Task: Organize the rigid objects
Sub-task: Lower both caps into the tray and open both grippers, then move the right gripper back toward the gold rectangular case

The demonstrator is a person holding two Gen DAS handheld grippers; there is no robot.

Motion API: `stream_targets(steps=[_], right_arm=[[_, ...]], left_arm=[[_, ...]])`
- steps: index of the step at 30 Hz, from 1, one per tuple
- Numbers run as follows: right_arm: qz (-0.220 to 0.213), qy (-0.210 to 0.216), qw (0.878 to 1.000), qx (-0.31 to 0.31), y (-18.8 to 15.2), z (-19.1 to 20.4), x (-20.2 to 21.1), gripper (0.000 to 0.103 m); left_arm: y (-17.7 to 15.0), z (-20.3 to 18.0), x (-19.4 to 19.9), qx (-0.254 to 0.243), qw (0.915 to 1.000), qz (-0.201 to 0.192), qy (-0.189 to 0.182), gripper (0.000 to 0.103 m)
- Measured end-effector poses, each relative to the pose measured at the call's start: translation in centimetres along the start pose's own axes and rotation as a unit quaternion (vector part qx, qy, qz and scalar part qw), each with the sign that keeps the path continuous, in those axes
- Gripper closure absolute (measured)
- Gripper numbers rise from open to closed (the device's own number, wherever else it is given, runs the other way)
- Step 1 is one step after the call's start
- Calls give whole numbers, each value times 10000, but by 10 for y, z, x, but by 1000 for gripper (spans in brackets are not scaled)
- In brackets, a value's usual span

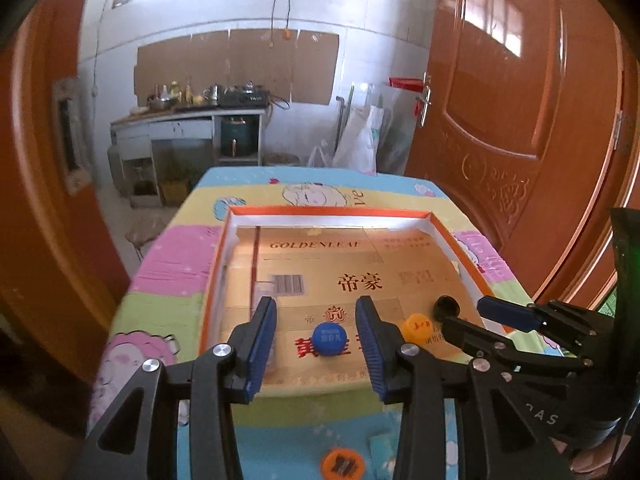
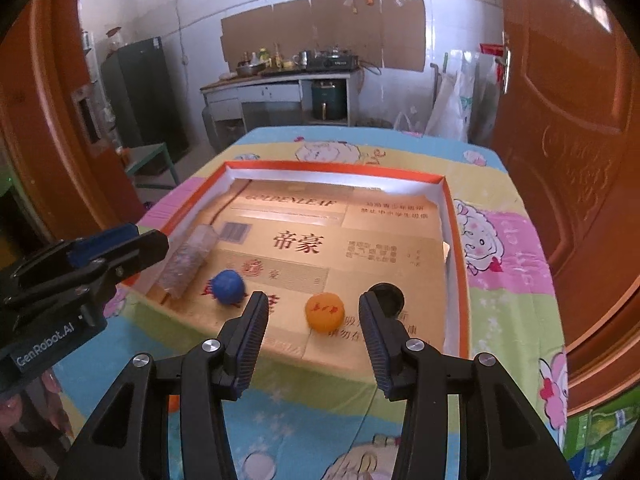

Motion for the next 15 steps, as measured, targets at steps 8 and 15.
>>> stream_targets(steps=[8,15], right_arm=[[-159,47,9998,66,-17,27,36,54],[-292,177,9993,129,-43,54,69,54]], left_arm=[[-12,14,48,-14,9994,-337,109,62],[-38,27,86,0,9991,-410,51,62]])
Point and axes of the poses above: each gripper's, at about its wrist camera, not at the fingertips, and x roughly against the way its jaws point, z to its left, y to its top, the point moved 8 cm from there along -x, roughly the way its jaws point, and after that the axes turned 13 degrees about y, right-handed, at the moved point
